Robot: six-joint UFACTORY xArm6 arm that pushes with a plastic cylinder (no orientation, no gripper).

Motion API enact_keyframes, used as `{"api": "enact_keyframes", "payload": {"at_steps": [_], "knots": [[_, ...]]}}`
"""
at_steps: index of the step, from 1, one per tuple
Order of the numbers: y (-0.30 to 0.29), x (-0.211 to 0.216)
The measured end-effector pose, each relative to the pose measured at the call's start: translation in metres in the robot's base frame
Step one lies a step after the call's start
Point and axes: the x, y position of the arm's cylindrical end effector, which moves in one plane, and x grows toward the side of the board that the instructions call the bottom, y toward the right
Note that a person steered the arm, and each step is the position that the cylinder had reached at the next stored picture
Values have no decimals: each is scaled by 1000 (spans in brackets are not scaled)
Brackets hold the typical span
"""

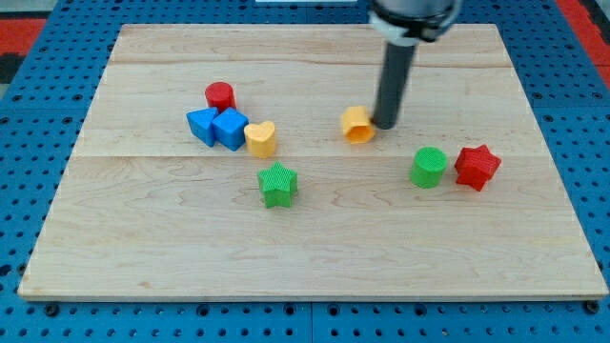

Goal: Push the red circle slightly towards the left

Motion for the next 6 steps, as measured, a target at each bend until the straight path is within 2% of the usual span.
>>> {"api": "enact_keyframes", "payload": {"at_steps": [1, 3, 6], "knots": [[-53, -1], [-60, -43], [-270, -55]]}}
